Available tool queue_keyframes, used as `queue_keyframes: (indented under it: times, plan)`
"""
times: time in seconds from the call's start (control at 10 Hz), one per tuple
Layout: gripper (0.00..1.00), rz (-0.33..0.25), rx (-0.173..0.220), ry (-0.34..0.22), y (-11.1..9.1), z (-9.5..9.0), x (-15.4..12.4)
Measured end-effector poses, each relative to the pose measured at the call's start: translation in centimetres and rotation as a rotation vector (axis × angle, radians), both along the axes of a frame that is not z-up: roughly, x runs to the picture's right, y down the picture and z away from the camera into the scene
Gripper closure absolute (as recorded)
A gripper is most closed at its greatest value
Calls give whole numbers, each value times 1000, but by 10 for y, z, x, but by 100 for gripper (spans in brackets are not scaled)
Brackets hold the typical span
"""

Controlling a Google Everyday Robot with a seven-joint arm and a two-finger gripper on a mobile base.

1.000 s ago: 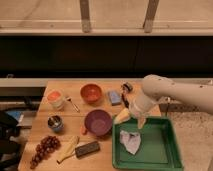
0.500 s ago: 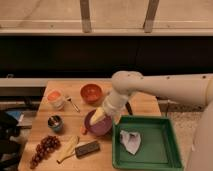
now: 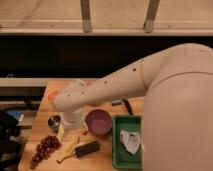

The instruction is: Place banana in purple bowl

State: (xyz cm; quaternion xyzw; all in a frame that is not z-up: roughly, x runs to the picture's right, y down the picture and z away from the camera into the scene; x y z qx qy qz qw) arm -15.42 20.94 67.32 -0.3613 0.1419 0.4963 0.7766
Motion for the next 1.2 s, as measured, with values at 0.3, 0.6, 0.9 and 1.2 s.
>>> queue_keyframes:
  times: [0.3, 0.6, 0.9, 1.2]
  plan:
    - [23, -33, 22, -7, 12, -6, -19]
    - [23, -8, -32, -6, 25, -1, -4]
    - [23, -23, -82, -15, 43, 10, -28]
    - [23, -28, -112, -30, 52, 16, -48]
